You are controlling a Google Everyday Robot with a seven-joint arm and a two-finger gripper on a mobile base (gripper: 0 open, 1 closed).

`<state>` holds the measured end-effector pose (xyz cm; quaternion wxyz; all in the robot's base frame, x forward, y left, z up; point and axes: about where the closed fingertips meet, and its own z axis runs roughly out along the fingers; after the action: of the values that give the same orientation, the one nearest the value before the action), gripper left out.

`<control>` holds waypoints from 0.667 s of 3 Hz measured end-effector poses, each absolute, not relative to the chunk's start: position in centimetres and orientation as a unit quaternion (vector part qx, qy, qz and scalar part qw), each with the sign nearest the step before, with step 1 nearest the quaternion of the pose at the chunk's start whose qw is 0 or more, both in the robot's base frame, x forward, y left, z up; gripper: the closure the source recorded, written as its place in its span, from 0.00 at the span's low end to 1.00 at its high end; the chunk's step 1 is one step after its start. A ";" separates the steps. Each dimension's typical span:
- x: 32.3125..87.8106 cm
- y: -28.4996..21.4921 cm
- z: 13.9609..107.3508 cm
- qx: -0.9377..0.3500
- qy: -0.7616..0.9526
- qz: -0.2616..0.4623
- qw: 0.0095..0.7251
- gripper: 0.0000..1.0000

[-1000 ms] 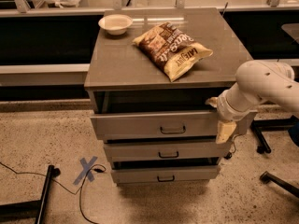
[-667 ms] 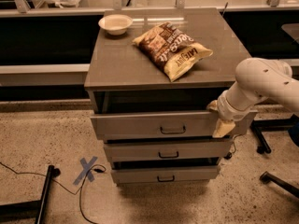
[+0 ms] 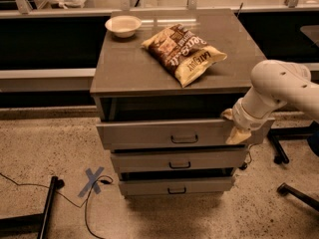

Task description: Open top drawer

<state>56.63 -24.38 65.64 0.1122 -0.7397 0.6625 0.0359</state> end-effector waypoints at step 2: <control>56.6 -24.4 65.7 -0.740 0.663 0.036 0.112 0.22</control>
Offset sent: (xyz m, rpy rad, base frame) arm 0.0000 0.0000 0.0010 0.0000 0.0000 0.0000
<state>56.62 -24.37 65.74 0.1122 -0.7397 0.6625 0.0360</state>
